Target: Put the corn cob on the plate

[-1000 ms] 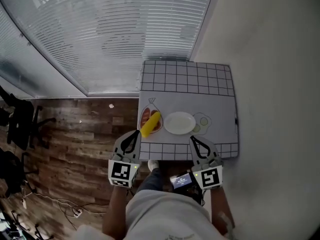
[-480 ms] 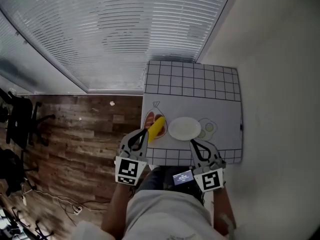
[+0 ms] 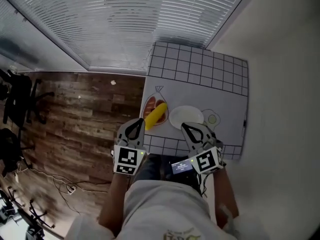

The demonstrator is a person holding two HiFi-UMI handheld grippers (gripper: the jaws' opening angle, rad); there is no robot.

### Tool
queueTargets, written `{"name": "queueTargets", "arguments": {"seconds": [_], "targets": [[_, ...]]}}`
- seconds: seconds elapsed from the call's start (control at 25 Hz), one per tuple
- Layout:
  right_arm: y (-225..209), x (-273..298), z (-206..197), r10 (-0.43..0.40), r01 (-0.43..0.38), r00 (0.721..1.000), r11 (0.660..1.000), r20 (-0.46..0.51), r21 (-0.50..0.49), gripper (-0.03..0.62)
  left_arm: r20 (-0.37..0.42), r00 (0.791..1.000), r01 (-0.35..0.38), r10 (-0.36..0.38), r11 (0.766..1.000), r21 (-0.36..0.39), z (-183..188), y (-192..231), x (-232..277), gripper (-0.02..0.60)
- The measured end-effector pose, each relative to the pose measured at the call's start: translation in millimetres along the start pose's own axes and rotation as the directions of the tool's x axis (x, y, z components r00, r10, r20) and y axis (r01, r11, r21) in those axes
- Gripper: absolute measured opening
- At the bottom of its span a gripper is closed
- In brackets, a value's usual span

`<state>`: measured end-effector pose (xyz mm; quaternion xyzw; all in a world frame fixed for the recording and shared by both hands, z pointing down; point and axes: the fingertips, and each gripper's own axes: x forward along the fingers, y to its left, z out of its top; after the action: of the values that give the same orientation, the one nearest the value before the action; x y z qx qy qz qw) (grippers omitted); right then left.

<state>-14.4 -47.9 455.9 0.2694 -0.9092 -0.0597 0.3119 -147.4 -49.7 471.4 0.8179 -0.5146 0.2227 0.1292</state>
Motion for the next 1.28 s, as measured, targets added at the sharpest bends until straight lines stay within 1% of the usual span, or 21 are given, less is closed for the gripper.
{"name": "queueTargets", "arguments": {"seconds": [0.08,0.24,0.4,0.44,0.52,0.68,0.76,0.8,0.96,1.0,1.04,1.12,1.28], "targets": [[0,7,-3,0.043,-0.043,0.999,0.999,-0.016,-0.013,0.008,-0.027,1.0,0.003,-0.003,1.0,0.0,-8,-3,5,0.006],[3,19,-4,0.126,-0.126,0.992,0.992,0.002,-0.011,0.008,-0.068,0.998,0.009,-0.008,1.0,0.009,-24,-11,15,0.006],[10,36,-15,0.206,-0.207,0.978,0.975,-0.022,-0.08,0.014,-0.098,0.995,0.014,-0.006,0.997,0.075,-27,-16,17,0.006],[10,40,-19,0.224,-0.226,0.974,0.97,-0.029,-0.094,0.019,-0.106,0.994,0.014,-0.006,0.997,0.077,-30,-16,19,0.006],[10,50,-25,0.255,-0.258,0.966,0.96,-0.04,-0.107,0.058,-0.125,0.992,0.015,-0.008,0.998,0.059,-39,-16,23,0.006],[12,69,-31,0.306,-0.31,0.951,0.942,-0.047,-0.128,0.089,-0.163,0.986,0.019,-0.013,0.999,0.038,-57,-17,31,0.012],[14,77,-37,0.339,-0.344,0.939,0.929,-0.061,-0.133,0.103,-0.186,0.982,0.035,-0.029,0.999,0.028,-67,-19,38,0.091],[15,82,-39,0.356,-0.362,0.932,0.922,-0.07,-0.136,0.117,-0.198,0.979,0.043,-0.039,0.999,0.019,-72,-20,41,0.108],[19,101,-49,0.419,-0.432,0.902,0.887,-0.107,-0.166,0.158,-0.23,0.971,0.063,-0.067,0.998,-0.021,-85,-23,51,0.139],[20,105,-51,0.435,-0.449,0.893,0.877,-0.116,-0.173,0.167,-0.232,0.97,0.072,-0.076,0.997,-0.027,-86,-24,53,0.155],[21,109,-53,0.45,-0.466,0.884,0.866,-0.125,-0.179,0.175,-0.235,0.968,0.081,-0.086,0.996,-0.03,-88,-26,55,0.186],[21,117,-59,0.481,-0.5,0.865,0.846,-0.142,-0.183,0.187,-0.249,0.963,0.094,-0.099,0.995,-0.03,-93,-28,60,0.199],[24,133,-71,0.536,-0.565,0.824,0.805,-0.183,-0.181,0.236,-0.293,0.949,0.108,-0.113,0.994,-0.034,-108,-30,69,0.217]]}}
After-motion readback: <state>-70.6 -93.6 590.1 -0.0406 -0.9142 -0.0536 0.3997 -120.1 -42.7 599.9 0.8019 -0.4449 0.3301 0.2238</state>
